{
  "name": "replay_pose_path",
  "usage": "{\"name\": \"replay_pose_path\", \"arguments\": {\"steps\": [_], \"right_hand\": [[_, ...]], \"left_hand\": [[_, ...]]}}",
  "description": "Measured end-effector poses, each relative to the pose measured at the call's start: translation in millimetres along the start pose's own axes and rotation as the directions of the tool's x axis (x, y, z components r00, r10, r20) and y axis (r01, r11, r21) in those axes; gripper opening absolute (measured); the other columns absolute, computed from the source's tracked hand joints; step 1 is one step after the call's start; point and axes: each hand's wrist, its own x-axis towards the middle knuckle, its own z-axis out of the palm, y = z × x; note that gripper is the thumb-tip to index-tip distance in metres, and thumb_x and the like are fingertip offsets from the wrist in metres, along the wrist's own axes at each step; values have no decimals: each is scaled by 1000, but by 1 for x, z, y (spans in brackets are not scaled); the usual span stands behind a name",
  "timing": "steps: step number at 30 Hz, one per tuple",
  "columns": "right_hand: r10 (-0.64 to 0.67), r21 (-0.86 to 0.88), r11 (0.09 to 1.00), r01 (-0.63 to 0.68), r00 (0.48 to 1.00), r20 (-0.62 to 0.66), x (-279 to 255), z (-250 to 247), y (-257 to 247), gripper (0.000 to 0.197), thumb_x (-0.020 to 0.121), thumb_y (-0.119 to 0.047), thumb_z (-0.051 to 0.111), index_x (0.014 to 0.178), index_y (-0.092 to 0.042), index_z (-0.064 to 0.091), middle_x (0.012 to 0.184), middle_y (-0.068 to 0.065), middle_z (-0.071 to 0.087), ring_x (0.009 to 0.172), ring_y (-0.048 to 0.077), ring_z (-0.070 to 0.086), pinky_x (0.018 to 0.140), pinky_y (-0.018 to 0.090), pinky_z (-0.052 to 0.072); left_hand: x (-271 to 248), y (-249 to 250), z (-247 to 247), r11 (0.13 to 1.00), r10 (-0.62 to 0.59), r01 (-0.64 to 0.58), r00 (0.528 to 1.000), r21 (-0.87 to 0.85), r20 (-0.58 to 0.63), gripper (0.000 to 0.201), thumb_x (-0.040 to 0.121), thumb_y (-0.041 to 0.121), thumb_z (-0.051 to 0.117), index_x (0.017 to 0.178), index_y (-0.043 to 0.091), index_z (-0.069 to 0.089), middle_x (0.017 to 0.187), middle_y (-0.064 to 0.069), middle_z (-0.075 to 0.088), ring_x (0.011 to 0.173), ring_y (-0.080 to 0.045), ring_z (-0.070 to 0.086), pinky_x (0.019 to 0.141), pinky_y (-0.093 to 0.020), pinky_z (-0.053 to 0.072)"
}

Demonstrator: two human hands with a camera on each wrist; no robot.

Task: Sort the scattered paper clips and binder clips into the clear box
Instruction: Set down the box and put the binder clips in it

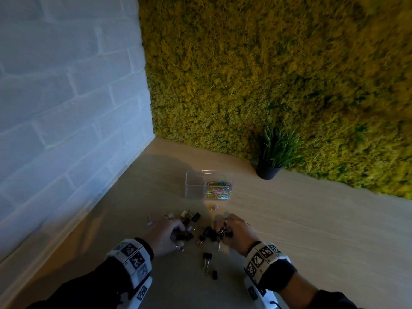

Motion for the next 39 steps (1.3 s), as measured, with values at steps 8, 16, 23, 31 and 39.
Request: {"name": "replay_pose_path", "arguments": {"steps": [8,16,23,31,39], "right_hand": [[75,55,996,-73,996,-38,10,2,10,23,82,-20,66,105,-18,66,108,-3,58,101,16,58,85,16,43],[187,338,926,-166,982,-30,11,-12,28,17,82,-11,67,80,-28,66,95,1,64,56,4,61,45,7,46],[303,833,532,-153,953,-18,9,-20,41,19,86,4,59,75,-12,61,67,11,54,36,7,51,38,18,48],[133,880,-410,-239,939,317,17,-18,41,33,60,-2,83,73,-9,53,57,5,61,33,8,40,34,17,40],[-130,718,-665,-205,979,159,31,-8,45,23,56,-2,85,66,-4,65,58,6,58,41,13,42,40,22,45]], "left_hand": [[1,5,-4,995,18,-24,998,95,66,27,75,29,74,100,21,67,90,12,54,88,-4,51,83,-26,31],[2,3,-3,986,19,-35,995,161,102,19,82,30,63,99,24,61,90,12,55,97,-11,57,97,-36,34],[8,-9,-5,999,-9,10,1000,-54,27,34,77,13,68,66,33,43,80,7,55,82,-15,57,73,-27,46],[13,-4,-2,993,-2,-6,998,122,70,20,90,14,49,80,24,35,74,12,36,79,-14,45,66,-22,34],[6,8,0,986,-86,75,994,148,68,21,89,32,54,92,21,36,95,-1,44,96,-20,50,91,-35,37]]}}
